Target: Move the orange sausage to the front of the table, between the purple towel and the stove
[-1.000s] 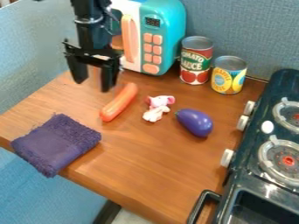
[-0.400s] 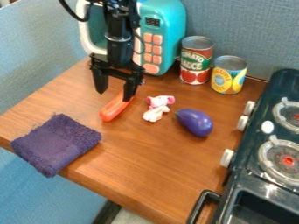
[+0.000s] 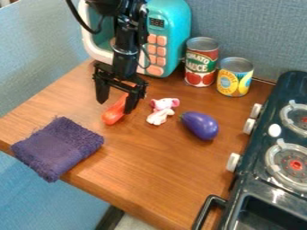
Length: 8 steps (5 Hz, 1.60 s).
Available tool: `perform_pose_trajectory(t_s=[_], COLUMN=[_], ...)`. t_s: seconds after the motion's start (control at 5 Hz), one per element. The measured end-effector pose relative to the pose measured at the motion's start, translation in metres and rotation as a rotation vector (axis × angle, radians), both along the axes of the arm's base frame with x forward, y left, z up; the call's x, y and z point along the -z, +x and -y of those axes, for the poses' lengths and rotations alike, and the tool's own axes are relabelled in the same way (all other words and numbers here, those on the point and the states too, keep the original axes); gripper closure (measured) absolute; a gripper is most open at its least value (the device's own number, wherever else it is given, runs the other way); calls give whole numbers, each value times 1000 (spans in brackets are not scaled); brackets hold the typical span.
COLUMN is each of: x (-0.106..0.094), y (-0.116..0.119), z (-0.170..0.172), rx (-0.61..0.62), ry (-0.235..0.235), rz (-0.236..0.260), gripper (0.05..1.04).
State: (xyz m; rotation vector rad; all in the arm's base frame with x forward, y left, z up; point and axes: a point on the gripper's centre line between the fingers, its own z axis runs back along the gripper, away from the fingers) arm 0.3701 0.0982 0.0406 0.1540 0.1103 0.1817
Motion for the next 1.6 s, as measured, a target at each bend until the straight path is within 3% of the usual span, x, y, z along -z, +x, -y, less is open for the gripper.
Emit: perform_pose_trajectory(t_s=[0.2,0.4,0.6,0.8,1.0,1.2,1.4,1.6], x=[8,17,19,16,-31,-58,-55,-36], y=[1,5,6,-1,-14,-35,-47,-66], z=[-2,4,13,5,-6,-1,31,70], rx=[-10,7,30,23,53,104,177,281], ry=[3,-49,-119,-186,-182,-145,-124,-160], rz=[-22,-29,-25,-30,77,136,104,31], gripper=[133,412,518,518,518,518,518,518])
